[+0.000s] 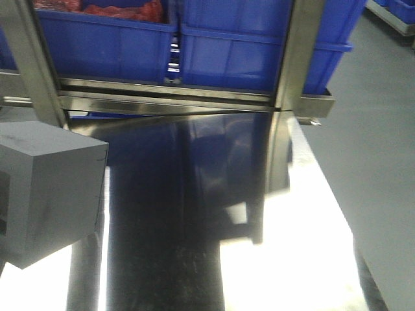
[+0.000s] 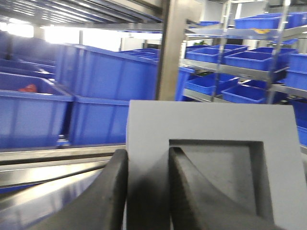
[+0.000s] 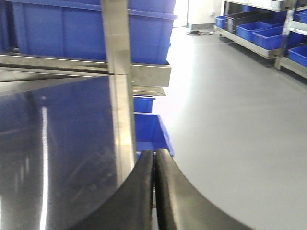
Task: Sort gray base to blue bin
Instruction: 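Drive the base to the blue bin shelf holding the block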
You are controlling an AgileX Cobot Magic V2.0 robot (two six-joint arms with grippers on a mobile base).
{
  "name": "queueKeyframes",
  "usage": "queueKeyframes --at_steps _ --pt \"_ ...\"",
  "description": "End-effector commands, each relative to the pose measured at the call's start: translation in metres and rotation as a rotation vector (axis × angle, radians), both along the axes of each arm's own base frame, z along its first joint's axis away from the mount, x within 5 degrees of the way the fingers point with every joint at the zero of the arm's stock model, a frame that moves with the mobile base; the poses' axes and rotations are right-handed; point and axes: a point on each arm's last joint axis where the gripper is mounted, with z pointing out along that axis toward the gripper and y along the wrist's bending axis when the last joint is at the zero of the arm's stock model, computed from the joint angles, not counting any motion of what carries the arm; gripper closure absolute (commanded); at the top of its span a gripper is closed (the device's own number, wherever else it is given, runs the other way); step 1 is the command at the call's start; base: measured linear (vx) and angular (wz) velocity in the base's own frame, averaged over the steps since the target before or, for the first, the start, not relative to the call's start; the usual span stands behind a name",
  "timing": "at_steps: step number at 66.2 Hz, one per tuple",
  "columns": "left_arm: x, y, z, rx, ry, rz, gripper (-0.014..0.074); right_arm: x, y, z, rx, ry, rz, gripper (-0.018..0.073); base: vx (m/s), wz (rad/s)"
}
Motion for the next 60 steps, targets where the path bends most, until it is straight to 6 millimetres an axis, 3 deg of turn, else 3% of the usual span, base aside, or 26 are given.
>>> queueKeyframes --at_steps 1,60 --pt "-0.0018 0.0016 0.0183 -0.075 -0.103 0.004 0.0603 0.0020 -0.0004 0.0048 -0.020 -0.051 -0.002 0.0564 -0.09 -0.34" --pt "-0.0018 0.0016 0.0184 -0.075 -0.104 0.004 0.0603 0.0020 -0.0004 0.0048 -0.020 -0.051 -0.002 0.0564 -0.09 -0.54"
